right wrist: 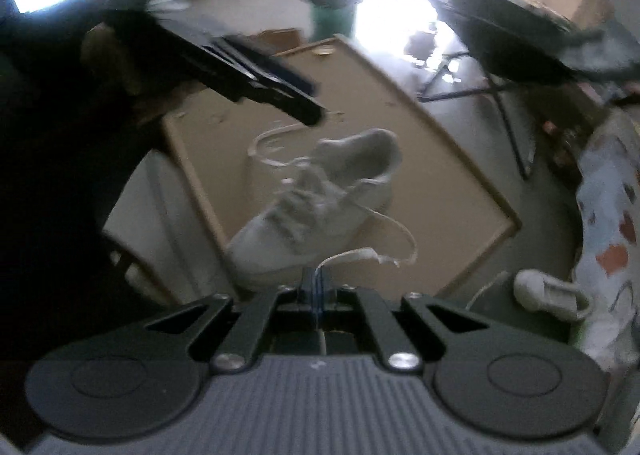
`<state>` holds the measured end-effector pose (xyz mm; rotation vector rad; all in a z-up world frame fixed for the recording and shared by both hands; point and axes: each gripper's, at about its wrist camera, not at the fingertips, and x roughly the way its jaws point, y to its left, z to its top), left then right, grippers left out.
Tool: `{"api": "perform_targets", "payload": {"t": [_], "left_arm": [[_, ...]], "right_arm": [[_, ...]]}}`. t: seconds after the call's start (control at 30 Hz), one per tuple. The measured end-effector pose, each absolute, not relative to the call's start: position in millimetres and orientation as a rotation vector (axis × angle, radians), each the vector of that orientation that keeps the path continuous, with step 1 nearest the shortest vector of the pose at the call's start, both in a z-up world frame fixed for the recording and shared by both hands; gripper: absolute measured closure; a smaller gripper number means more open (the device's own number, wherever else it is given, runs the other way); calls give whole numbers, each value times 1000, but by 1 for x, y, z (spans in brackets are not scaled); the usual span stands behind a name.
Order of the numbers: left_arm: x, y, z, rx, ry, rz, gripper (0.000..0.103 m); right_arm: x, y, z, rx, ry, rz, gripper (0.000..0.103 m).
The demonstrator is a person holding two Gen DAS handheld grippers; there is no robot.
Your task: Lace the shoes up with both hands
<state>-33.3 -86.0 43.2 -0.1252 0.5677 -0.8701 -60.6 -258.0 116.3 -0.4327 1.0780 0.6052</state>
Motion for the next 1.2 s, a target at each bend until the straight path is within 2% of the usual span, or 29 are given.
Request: {"api": "perform_targets", "payload": {"t": [0.23, 0.43, 0.7, 0.77, 0.8, 0.87, 0.93, 1.0, 1.1, 1.2], "left_arm": [[-70, -110, 60, 242, 398, -1187, 35], [-110, -125, 65, 534, 137, -1248, 35], [-119, -137, 74, 549, 103, -1246, 43], [-116, -135, 72, 533, 118, -1249, 52], [-115, -134, 71, 523, 130, -1256, 60], [-110, -134, 62, 508, 145, -1259, 62], [-109, -132, 58, 495, 154, -1263, 77], [-105, -132, 55, 476, 170, -1264, 87], [-98, -131, 49, 439, 204, -1264, 96], [-88, -128, 41, 373, 272, -1270, 97]], "right_arm": [[-70, -228, 135, -568, 1124, 827, 102], [-56, -215, 147, -621, 1174, 901, 102], [-28, -205, 149, -681, 1252, 951, 102], [-21, -200, 150, -699, 1255, 963, 102], [-18, -198, 151, -708, 1255, 966, 102], [-11, -192, 152, -720, 1255, 974, 102], [-6, -186, 150, -731, 1263, 991, 102], [-3, -180, 150, -749, 1265, 1006, 102], [2, -174, 149, -768, 1271, 1018, 102], [6, -174, 148, -794, 1272, 1003, 102]]}}
